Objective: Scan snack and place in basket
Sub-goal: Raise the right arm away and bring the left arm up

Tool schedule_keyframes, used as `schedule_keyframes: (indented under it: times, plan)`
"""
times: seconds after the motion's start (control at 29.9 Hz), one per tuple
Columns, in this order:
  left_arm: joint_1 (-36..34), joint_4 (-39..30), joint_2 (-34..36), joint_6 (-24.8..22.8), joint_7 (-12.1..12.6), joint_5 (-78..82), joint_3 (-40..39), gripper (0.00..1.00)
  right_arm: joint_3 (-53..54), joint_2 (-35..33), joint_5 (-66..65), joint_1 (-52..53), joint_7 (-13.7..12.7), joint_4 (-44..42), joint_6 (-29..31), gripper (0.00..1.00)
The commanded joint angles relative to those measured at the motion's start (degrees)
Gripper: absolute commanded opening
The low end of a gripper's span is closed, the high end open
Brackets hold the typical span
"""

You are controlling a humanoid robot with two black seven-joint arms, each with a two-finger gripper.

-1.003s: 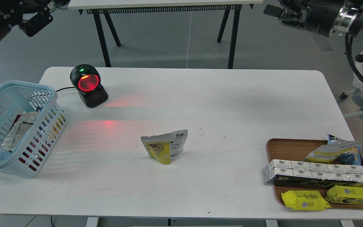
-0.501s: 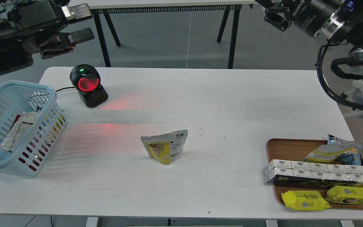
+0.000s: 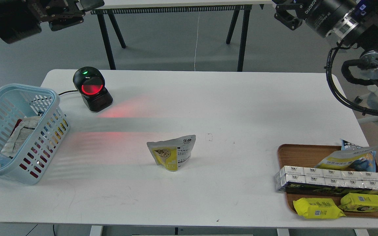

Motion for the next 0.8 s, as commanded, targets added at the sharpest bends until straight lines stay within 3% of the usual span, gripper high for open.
schedule_keyframes:
  times: [0.0, 0.53, 0.64, 0.77]
  plan:
    - [1.21, 0.91, 2.44, 0.00, -0.01, -6.67, 0.00, 1.00, 0.43, -0.01, 0.81, -0.15, 0.01, -0.26, 0.05, 0.97]
    - [1.22, 7.41, 2.27, 0.00, -0.01, -21.71, -4.74, 1.00, 0.96, 0.08, 0.90, -0.76, 0.01, -0.17, 0.05, 0.97]
    - [1.22, 6.01, 2.00, 0.00, -0.01, -20.76, -4.39, 1.00, 1.04, 0.08, 0.90, -0.85, 0.01, -0.26, 0.05, 0.97]
    - [1.13, 1.80, 2.35, 0.00, -0.01, -8.21, -4.30, 1.00, 1.22, 0.08, 0.90, -1.20, 0.01, -0.43, 0.05, 0.97]
